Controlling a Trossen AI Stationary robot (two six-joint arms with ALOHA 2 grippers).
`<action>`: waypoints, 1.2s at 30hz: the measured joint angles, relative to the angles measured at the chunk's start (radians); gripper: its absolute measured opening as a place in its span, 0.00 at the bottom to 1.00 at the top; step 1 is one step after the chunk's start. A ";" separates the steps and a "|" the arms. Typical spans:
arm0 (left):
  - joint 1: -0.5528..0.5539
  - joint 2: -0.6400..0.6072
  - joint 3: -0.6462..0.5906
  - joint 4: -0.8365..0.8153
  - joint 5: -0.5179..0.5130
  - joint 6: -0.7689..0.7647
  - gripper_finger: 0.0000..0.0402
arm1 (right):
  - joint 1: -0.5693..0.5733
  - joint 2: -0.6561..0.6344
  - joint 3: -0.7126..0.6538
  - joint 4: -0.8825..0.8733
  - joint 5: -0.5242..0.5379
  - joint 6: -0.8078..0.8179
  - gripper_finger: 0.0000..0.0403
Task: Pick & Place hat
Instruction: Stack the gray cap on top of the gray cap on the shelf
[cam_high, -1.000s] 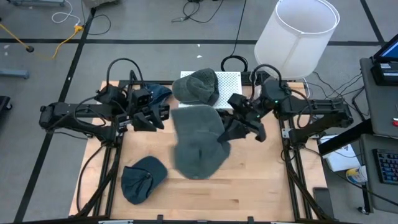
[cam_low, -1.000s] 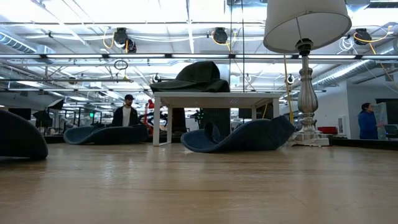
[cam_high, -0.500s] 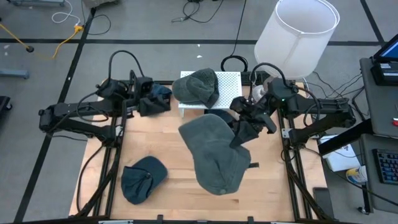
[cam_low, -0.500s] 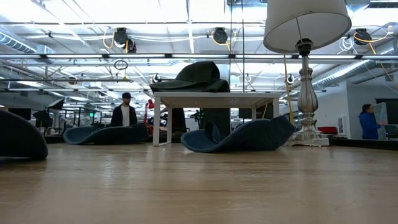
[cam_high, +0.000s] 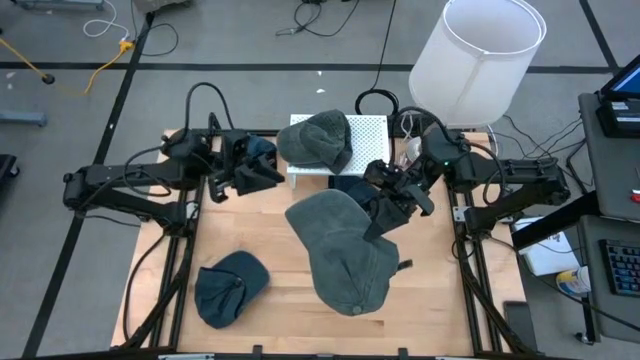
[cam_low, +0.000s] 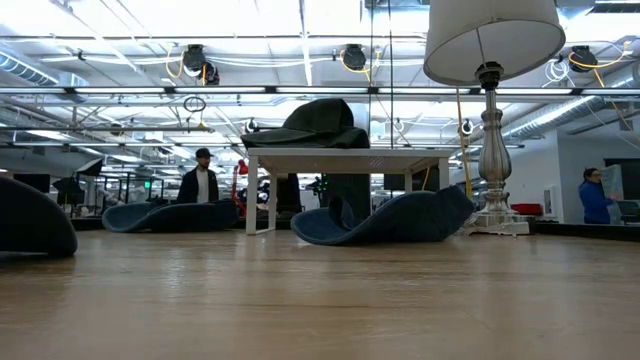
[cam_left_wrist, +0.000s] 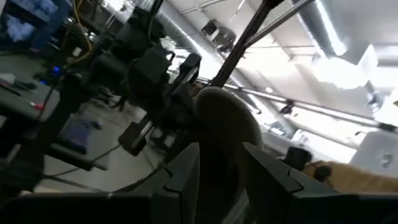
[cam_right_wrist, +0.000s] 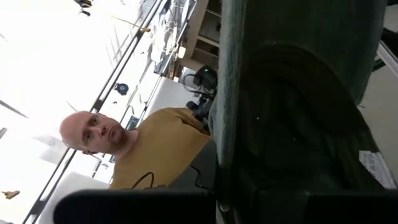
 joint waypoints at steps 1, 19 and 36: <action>-0.010 0.007 0.022 -0.034 -0.005 0.033 0.30 | -0.001 0.001 0.000 -0.001 -0.001 0.001 0.02; -0.160 0.124 0.333 -0.432 0.007 0.353 0.30 | -0.010 0.002 0.000 0.000 -0.050 -0.018 0.02; -0.214 0.162 0.332 -0.521 -0.061 0.332 0.30 | -0.011 0.002 0.000 -0.003 -0.050 -0.044 0.02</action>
